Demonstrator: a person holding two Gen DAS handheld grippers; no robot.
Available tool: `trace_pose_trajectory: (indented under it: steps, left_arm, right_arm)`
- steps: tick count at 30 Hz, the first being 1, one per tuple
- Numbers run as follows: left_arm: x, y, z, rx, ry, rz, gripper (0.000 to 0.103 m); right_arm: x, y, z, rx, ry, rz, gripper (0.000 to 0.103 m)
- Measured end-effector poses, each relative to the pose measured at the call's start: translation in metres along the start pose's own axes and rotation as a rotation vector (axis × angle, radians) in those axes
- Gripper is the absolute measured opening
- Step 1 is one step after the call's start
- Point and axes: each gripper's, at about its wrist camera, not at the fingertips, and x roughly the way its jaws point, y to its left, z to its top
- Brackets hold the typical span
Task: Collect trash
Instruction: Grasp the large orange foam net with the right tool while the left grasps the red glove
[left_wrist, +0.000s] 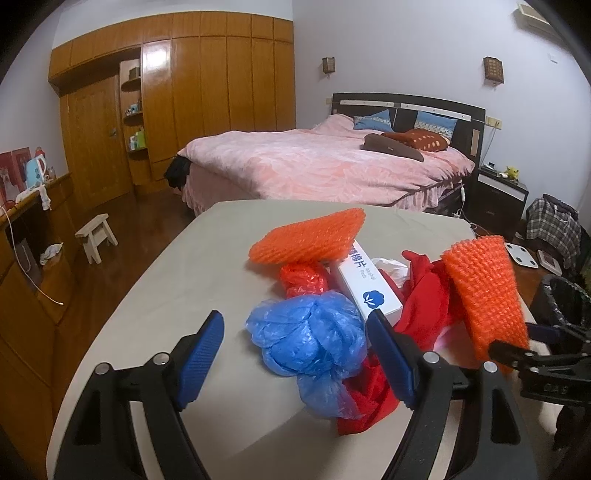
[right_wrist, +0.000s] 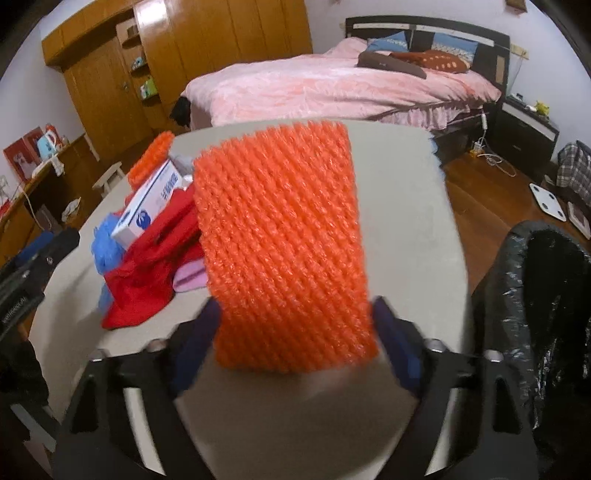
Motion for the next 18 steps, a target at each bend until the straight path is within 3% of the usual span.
trace_pose_trajectory:
  steps: [5,7,10,18]
  left_arm:
    - [0.001,-0.001,-0.001,-0.004,0.004,-0.010,0.078]
    - [0.000,-0.005,-0.001,0.001,0.004,-0.021,0.078]
    - [-0.003,-0.014,-0.002,0.013,0.000,-0.046,0.076]
    - [0.003,-0.046,-0.011,0.057,0.035,-0.127,0.064]
  right_arm:
    - [-0.002,-0.005,-0.004,-0.005,-0.001,0.012,0.043]
    - [-0.005,-0.008,-0.005,-0.001,0.000,0.020,0.022]
    - [-0.012,-0.015,-0.006,0.013,-0.003,0.033,0.016]
    - [-0.033,-0.031,-0.012,0.048,-0.026,0.022,0.014]
